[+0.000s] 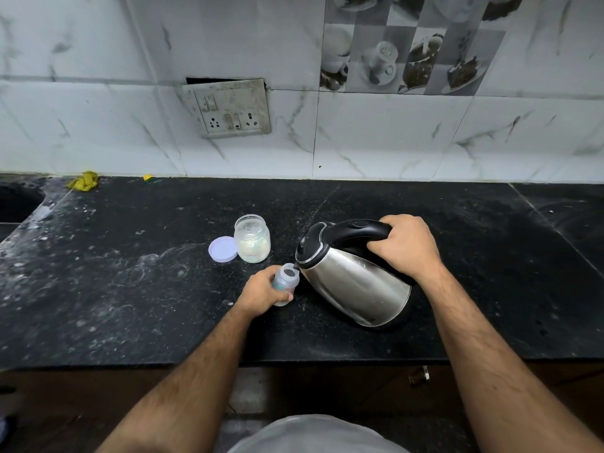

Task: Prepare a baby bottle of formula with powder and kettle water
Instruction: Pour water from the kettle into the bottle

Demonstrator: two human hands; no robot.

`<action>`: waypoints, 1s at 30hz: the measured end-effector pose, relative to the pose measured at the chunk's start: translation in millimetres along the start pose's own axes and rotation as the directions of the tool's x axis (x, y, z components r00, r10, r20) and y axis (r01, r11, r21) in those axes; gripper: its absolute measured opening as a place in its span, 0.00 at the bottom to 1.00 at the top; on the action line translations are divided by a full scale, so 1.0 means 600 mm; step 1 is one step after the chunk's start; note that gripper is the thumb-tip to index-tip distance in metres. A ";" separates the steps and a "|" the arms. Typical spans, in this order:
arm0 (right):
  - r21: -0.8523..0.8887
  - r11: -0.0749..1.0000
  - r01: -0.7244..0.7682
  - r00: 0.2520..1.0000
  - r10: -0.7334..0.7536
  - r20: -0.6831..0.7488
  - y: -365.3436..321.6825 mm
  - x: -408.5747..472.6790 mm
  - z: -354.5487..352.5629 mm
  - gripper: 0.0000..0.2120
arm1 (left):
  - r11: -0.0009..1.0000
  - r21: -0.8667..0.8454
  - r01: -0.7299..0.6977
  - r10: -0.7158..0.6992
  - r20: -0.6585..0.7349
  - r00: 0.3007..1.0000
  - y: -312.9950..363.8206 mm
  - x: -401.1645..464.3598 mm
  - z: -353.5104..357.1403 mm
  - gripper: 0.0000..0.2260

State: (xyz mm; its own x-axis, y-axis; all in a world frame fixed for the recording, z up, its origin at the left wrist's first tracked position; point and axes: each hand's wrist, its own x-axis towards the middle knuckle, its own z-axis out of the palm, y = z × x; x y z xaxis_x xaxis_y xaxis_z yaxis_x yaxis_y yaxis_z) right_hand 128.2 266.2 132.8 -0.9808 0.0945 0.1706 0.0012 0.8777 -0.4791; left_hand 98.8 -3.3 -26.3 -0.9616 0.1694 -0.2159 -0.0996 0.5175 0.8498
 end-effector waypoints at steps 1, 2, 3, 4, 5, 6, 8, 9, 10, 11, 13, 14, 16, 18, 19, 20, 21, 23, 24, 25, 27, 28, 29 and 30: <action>-0.008 1.000 0.002 1.000 -0.002 0.002 -0.001 0.001 -0.001 0.02 | 1.000 -0.004 -0.001 0.001 0.003 1.000 0.000 -0.001 0.001 0.25; -0.017 1.000 0.002 1.000 -0.002 0.003 -0.002 0.001 -0.001 0.02 | 1.000 -0.008 -0.002 0.002 0.006 1.000 0.001 -0.001 0.001 0.25; -0.023 1.000 0.000 1.000 0.000 0.004 -0.002 0.002 -0.002 0.02 | 1.000 -0.009 -0.003 0.003 0.008 1.000 0.001 -0.002 0.001 0.25; -0.027 1.000 -0.002 1.000 0.002 0.005 -0.002 0.002 -0.003 0.02 | 1.000 -0.010 -0.004 0.004 0.011 1.000 0.002 -0.003 0.002 0.25; -0.031 1.000 -0.002 1.000 0.002 0.007 -0.003 0.002 -0.003 0.02 | 1.000 -0.011 -0.005 0.005 0.014 1.000 0.002 -0.003 0.002 0.24; -0.035 0.999 0.001 1.000 0.000 0.009 -0.003 0.002 -0.003 0.02 | 1.000 -0.014 -0.005 0.005 0.015 1.000 0.002 -0.003 0.002 0.24; -0.045 0.999 0.007 1.000 -0.006 0.010 -0.003 0.003 -0.004 0.02 | 1.000 -0.021 -0.004 0.004 0.017 1.000 0.004 -0.003 0.002 0.24; -0.049 0.999 0.009 1.000 -0.009 0.010 -0.004 0.004 -0.005 0.03 | 1.000 -0.024 -0.003 0.004 0.017 1.000 0.004 -0.003 0.003 0.24; -0.055 0.998 0.012 1.000 -0.011 0.010 -0.004 0.005 -0.005 0.03 | 1.000 -0.028 -0.004 0.005 0.018 1.000 0.004 -0.003 0.003 0.24; -0.060 0.998 0.014 1.000 -0.014 0.008 -0.005 0.006 -0.005 0.03 | 0.999 -0.034 -0.005 0.005 0.017 1.000 0.004 -0.003 0.003 0.24; -0.068 0.997 0.019 1.000 -0.018 0.009 -0.006 0.007 -0.006 0.04 | 0.999 -0.039 -0.002 0.003 0.016 1.000 0.003 -0.002 0.003 0.24; -0.071 0.997 0.021 1.000 -0.020 0.010 -0.007 0.007 -0.007 0.04 | 0.999 -0.040 -0.001 0.001 0.015 1.000 0.003 -0.001 0.004 0.24; -0.067 0.997 0.023 1.000 -0.022 0.014 -0.008 0.008 -0.008 0.04 | 0.999 -0.037 0.004 -0.003 0.012 1.000 0.001 0.001 0.004 0.25; -0.055 0.998 0.021 1.000 -0.021 0.015 -0.008 0.009 -0.010 0.05 | 0.999 -0.035 0.011 -0.010 0.009 1.000 -0.001 0.003 0.005 0.27; -0.053 0.998 0.022 1.000 -0.021 0.013 -0.009 0.010 -0.011 0.06 | 0.999 -0.035 0.012 -0.012 0.010 1.000 -0.003 0.004 0.005 0.27; -0.052 0.998 0.024 1.000 -0.023 0.011 -0.009 0.010 -0.012 0.06 | 0.999 -0.036 0.012 -0.011 0.010 1.000 -0.004 0.005 0.005 0.27; -0.052 0.998 0.026 1.000 -0.025 0.011 -0.010 0.011 -0.013 0.06 | 0.999 -0.039 0.012 -0.011 0.009 1.000 -0.006 0.006 0.005 0.27; -0.050 0.998 0.029 1.000 -0.028 0.011 -0.010 0.012 -0.015 0.06 | 0.999 -0.045 0.012 -0.012 0.006 1.000 -0.007 0.007 0.005 0.28; -0.049 0.998 0.030 1.000 -0.029 0.010 -0.011 0.012 -0.015 0.06 | 0.999 -0.046 0.012 -0.012 0.003 1.000 -0.008 0.008 0.005 0.28; -0.050 0.998 0.032 0.999 -0.032 0.009 -0.011 0.013 -0.016 0.06 | 0.999 -0.047 0.012 -0.012 0.000 1.000 -0.008 0.009 0.005 0.27; -0.057 0.998 0.035 0.999 -0.035 0.009 -0.012 0.014 -0.016 0.06 | 0.999 -0.052 0.010 -0.010 -0.001 1.000 -0.008 0.009 0.004 0.27; -0.058 0.998 0.035 0.999 -0.034 0.009 -0.013 0.014 -0.017 0.05 | 0.999 -0.052 0.011 -0.011 0.000 1.000 -0.008 0.009 0.004 0.27; -0.056 0.998 0.034 0.999 -0.033 0.009 -0.014 0.015 -0.017 0.06 | 0.999 -0.047 0.011 -0.011 0.001 1.000 -0.008 0.010 0.004 0.27; -0.056 0.998 0.033 0.999 -0.033 0.008 -0.014 0.015 -0.018 0.06 | 0.999 -0.042 0.012 -0.012 0.001 1.000 -0.008 0.010 0.004 0.26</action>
State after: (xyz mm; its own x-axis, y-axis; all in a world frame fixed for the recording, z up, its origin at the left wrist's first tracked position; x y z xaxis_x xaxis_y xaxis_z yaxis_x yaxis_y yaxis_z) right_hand 121.4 264.6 147.6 -0.9819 0.0620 0.1790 -0.0203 0.9052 -0.4245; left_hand 94.0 -3.0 -32.8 -0.9600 0.1643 -0.2267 -0.1217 0.4842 0.8665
